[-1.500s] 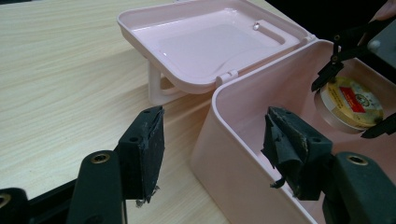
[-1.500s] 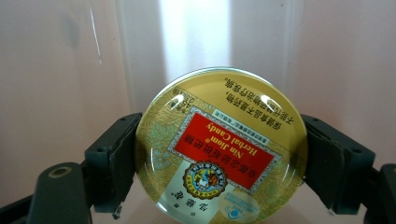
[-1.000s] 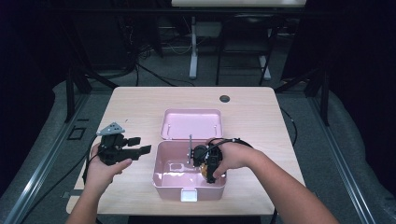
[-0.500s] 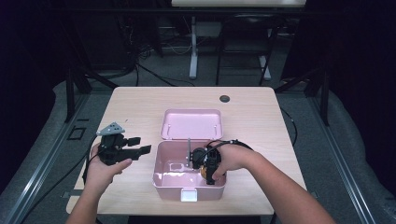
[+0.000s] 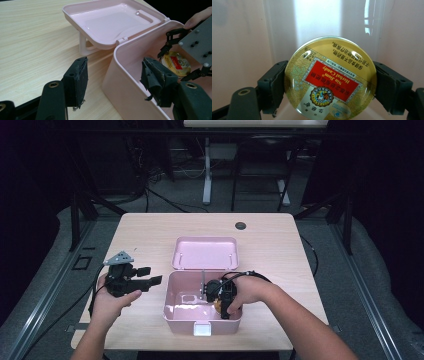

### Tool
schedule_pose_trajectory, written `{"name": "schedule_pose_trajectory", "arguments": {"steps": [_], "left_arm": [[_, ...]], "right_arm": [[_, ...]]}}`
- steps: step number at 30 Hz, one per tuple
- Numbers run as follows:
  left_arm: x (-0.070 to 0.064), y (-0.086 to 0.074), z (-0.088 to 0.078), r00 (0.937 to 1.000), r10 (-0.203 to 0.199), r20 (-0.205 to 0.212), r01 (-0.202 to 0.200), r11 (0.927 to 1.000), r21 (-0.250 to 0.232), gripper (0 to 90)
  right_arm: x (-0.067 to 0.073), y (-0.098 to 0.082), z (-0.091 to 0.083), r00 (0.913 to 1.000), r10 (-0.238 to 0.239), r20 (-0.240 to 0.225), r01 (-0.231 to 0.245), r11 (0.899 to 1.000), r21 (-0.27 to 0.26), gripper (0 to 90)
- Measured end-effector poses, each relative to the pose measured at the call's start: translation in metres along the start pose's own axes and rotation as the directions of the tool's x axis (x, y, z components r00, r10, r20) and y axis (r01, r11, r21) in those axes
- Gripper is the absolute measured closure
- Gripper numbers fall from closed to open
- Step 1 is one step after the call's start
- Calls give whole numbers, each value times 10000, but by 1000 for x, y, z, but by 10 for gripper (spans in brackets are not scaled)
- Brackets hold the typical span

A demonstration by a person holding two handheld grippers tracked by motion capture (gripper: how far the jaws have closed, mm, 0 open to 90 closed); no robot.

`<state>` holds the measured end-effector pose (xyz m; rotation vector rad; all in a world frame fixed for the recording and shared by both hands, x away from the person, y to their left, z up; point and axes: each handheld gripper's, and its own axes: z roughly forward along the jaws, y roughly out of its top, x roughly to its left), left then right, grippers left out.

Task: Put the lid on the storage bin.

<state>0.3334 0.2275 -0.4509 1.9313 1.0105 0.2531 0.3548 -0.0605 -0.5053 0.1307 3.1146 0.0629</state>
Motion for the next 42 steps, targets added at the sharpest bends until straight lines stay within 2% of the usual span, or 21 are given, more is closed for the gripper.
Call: {"name": "schedule_pose_trajectory", "arguments": {"steps": [12, 30, 36, 42], "left_arm": [[0, 0, 1, 10000, 61, 12, -61, 10000, 65, 384], [0, 0, 1, 10000, 54, 14, -54, 10000, 59, 384], [-1, 0, 1, 10000, 2, -15, -2, 10000, 98, 384], [0, 0, 2, 9999, 90, 56, -91, 9999, 141, 384]], "right_arm": [[0, 0, 7, 10000, -73, -22, 73, 10000, 12, 196], [-1, 1, 14, 9998, -169, -113, 172, 9993, 323, 195], [-2, 1, 13, 9996, 108, -263, -104, 9998, 170, 194], [-2, 1, 13, 9995, 105, -301, -100, 9998, 170, 194]]}}
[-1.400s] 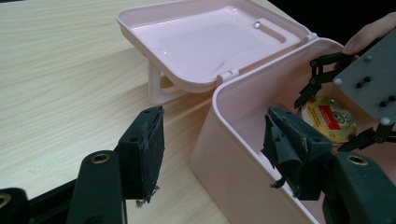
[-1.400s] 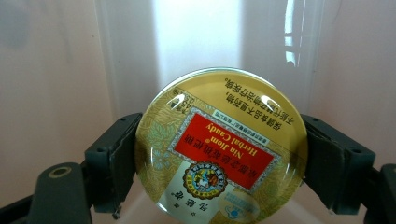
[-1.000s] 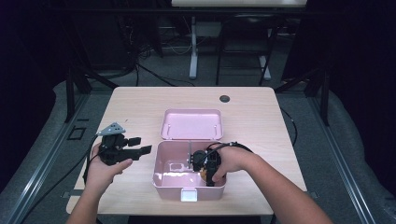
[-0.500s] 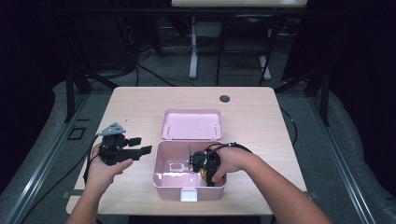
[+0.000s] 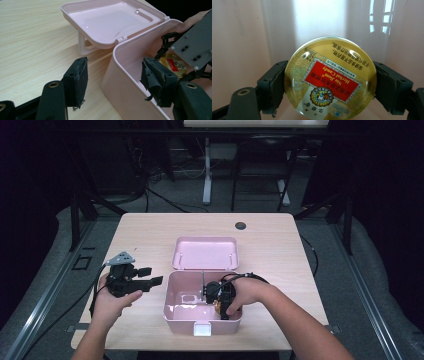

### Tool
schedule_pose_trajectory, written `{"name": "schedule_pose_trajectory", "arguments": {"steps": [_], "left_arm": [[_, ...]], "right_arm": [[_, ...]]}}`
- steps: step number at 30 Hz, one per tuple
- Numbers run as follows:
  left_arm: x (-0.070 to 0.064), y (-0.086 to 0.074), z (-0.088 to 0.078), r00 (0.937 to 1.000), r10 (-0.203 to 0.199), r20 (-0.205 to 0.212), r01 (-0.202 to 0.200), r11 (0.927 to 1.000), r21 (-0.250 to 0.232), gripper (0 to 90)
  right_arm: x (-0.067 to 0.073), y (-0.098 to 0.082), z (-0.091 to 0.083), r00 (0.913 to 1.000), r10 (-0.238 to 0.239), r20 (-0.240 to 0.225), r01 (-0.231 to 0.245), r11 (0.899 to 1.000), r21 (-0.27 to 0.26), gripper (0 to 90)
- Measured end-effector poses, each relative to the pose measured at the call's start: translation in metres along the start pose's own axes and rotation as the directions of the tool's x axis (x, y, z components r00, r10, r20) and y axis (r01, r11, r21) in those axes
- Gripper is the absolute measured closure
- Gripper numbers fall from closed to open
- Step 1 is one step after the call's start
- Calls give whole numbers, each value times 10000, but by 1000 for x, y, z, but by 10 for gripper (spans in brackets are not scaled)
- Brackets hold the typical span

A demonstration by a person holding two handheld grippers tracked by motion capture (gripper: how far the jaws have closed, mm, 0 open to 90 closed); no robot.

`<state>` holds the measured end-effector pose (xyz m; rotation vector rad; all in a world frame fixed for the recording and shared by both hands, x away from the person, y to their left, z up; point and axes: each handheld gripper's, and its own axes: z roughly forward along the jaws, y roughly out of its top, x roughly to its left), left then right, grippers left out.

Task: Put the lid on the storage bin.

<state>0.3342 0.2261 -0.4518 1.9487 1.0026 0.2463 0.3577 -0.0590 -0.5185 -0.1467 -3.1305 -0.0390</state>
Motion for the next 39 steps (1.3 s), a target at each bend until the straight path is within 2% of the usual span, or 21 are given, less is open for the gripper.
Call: {"name": "schedule_pose_trajectory", "arguments": {"steps": [2, 4, 12, 20, 24, 28, 33, 39], "left_arm": [[0, 0, 0, 10000, -26, -19, 26, 10000, 32, 384], [0, 0, 0, 10000, -40, 11, 40, 10000, -16, 384], [0, 0, 0, 10000, -37, -10, 37, 10000, 33, 384], [0, -1, 0, 10000, -81, -37, 81, 10000, -19, 384], [0, -1, 0, 10000, -29, -54, 29, 10000, -15, 384], [0, -1, 1, 10000, -27, -49, 27, 10000, 7, 384], [0, -1, 1, 10000, -41, -56, 41, 10000, -9, 384], [0, -1, 0, 10000, 23, -76, -24, 10000, -48, 384]], "right_arm": [[0, 0, 0, 10000, 26, -23, -26, 10000, -14, 192], [0, 0, 0, 10000, 48, -41, -48, 10000, -22, 148], [1, -1, -6, 10000, 14, 72, -13, 9999, -110, 150], [3, -4, -23, 9998, 90, 192, -78, 9980, -634, 180], [5, -3, -33, 9996, 60, 283, -43, 9981, -610, 188], [4, -3, -41, 9993, 301, 224, -284, 9971, -710, 203], [3, -5, -50, 9982, 444, 411, -414, 9967, -704, 215], [3, -7, -62, 9978, 549, 370, -509, 9935, -1014, 216]]}}
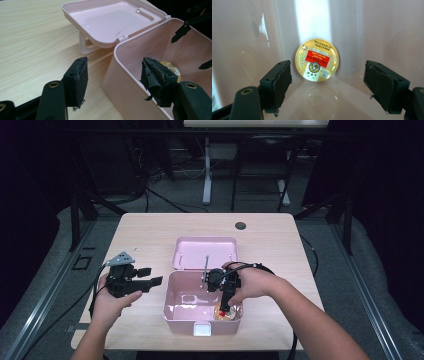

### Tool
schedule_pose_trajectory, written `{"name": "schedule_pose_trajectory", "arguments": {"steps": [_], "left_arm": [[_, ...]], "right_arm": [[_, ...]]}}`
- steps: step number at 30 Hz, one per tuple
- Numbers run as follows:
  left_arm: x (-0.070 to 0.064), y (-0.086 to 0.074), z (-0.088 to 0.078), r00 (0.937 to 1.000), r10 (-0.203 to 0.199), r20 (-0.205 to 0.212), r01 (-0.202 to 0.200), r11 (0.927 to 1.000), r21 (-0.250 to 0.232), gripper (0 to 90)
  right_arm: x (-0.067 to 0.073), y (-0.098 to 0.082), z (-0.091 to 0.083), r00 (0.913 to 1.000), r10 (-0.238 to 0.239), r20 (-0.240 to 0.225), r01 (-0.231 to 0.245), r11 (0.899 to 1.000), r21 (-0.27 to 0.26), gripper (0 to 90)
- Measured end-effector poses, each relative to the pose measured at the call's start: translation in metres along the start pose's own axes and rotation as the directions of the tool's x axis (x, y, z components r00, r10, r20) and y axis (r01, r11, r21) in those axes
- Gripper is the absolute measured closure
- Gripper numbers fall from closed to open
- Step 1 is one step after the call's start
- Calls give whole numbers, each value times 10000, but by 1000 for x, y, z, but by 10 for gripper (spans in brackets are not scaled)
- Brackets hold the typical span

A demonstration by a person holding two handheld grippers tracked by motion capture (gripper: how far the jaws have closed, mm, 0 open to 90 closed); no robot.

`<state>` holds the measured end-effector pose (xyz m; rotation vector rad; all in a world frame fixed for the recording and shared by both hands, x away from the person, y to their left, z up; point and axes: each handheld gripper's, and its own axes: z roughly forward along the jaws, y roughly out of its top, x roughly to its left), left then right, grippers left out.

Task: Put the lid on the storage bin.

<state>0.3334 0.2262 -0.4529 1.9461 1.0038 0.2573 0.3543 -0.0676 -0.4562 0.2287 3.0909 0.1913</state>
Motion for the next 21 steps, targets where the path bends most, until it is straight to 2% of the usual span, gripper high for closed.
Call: {"name": "schedule_pose_trajectory", "arguments": {"steps": [13, 21], "left_arm": [[-1, 0, 1, 9998, 187, -35, -187, 9998, 84, 385], [-2, 0, 1, 9992, 380, -100, -380, 9993, -15, 386]], "right_arm": [[0, -3, -23, 9996, 43, 278, -39, 9999, -133, 217], [-2, -6, -33, 9990, 175, 412, -158, 9990, -420, 217]]}}
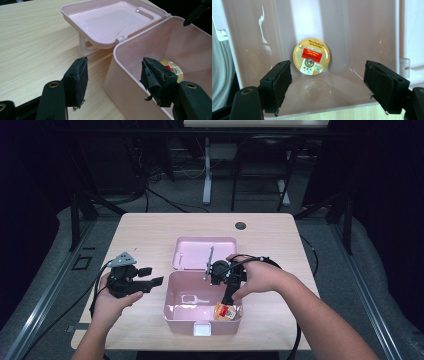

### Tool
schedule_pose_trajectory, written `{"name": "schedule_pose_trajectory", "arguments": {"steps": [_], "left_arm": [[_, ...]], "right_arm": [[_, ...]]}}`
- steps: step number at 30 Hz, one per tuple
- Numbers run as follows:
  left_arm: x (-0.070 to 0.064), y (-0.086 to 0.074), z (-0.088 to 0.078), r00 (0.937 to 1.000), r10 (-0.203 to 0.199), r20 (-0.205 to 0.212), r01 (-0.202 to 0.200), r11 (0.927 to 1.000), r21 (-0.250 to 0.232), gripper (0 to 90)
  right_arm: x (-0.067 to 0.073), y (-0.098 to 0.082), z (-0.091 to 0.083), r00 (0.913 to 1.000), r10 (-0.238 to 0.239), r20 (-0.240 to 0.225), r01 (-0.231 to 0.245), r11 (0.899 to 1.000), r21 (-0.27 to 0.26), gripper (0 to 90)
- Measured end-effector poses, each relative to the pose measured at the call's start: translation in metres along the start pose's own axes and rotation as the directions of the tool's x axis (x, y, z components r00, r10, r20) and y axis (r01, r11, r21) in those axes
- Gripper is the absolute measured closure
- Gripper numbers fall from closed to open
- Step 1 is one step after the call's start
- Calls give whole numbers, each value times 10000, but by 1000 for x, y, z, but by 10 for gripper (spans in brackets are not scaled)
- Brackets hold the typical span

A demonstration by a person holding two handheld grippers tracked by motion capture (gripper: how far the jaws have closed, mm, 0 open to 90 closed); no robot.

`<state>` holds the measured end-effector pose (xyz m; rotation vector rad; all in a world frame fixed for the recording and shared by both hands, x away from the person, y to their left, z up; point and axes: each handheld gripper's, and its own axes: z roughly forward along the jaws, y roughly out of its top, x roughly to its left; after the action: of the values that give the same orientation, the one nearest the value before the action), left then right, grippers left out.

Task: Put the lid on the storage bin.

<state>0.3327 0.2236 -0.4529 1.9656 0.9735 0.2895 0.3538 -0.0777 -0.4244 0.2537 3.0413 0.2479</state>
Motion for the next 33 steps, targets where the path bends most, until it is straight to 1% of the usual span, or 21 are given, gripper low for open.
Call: {"name": "schedule_pose_trajectory", "arguments": {"steps": [6, 9, 13, 16, 17, 19, 20, 21, 22, 23, 24, 25, 26, 28, 29, 30, 31, 32, 33], "left_arm": [[0, 0, 0, 10000, 35, -59, -36, 10000, -72, 385], [0, 0, 0, 10000, 79, -45, -79, 9999, -89, 386], [0, 1, -1, 9999, 125, -60, -126, 9999, -99, 388], [0, 0, -1, 9999, 132, -110, -133, 9999, -85, 388], [0, 0, 0, 9998, 134, -114, -135, 9999, -92, 389], [0, 0, 0, 9999, 140, -101, -141, 9998, -103, 388], [0, 0, 0, 9999, 141, -97, -143, 9998, -147, 389], [0, 0, 0, 9999, 122, -70, -123, 9998, -168, 388], [0, 0, 0, 10000, 50, -16, -50, 9998, -187, 388], [0, 0, 0, 10000, 29, 39, -28, 9998, -215, 388], [0, 0, 1, 9999, 139, 82, -136, 9992, -367, 391], [-1, -1, 1, 9999, 126, 109, -121, 9990, -423, 403], [0, 0, 1, 9996, 211, 174, -205, 9991, -381, 404], [-2, 0, 1, 9996, 248, 138, -242, 9987, -446, 407], [-2, 0, 2, 9995, 279, 121, -274, 9987, -434, 408], [-2, -1, 2, 9995, 297, 118, -292, 9987, -417, 407], [-2, -1, 3, 9995, 285, 126, -279, 9985, -477, 407], [-2, -1, 2, 9994, 262, 204, -254, 9989, -405, 407], [-2, -1, 2, 9994, 259, 222, -250, 9990, -375, 407]], "right_arm": [[-1, -5, -4, 9995, 168, 250, -164, 9997, -197, 218], [-2, -9, -7, 9982, 394, 442, -378, 9986, -368, 219], [-3, -17, -10, 9941, 994, 429, -950, 9910, -947, 232], [-4, -23, -9, 9917, 1176, 513, -1111, 9872, -1140, 232], [-5, -27, -8, 9902, 1309, 493, -1233, 9833, -1341, 233], [-6, -32, -8, 9871, 1521, 502, -1430, 9780, -1521, 235], [-8, -35, -8, 9865, 1551, 523, -1447, 9759, -1632, 236], [-9, -39, -7, 9823, 1788, 555, -1658, 9686, -1854, 237], [-10, -41, -7, 9809, 1846, 621, -1695, 9663, -1939, 236], [-11, -43, -6, 9774, 2000, 684, -1817, 9602, -2122, 237], [-12, -45, -5, 9748, 2107, 735, -1899, 9563, -2221, 237], [-13, -47, -5, 9713, 2245, 787, -2013, 9520, -2307, 237], [-14, -48, -5, 9679, 2367, 846, -2101, 9465, -2449, 237], [-17, -51, -6, 9606, 2612, 946, -2279, 9357, -2693, 241], [-18, -53, -6, 9561, 2769, 961, -2396, 9272, -2881, 243], [-19, -53, -7, 9528, 2866, 1005, -2460, 9223, -2982, 243], [-21, -55, -7, 9453, 3099, 1015, -2638, 9098, -3205, 245], [-23, -56, -8, 9397, 3245, 1081, -2726, 9015, -3361, 246], [-25, -57, -9, 9346, 3336, 1235, -2737, 8961, -3494, 246]]}}
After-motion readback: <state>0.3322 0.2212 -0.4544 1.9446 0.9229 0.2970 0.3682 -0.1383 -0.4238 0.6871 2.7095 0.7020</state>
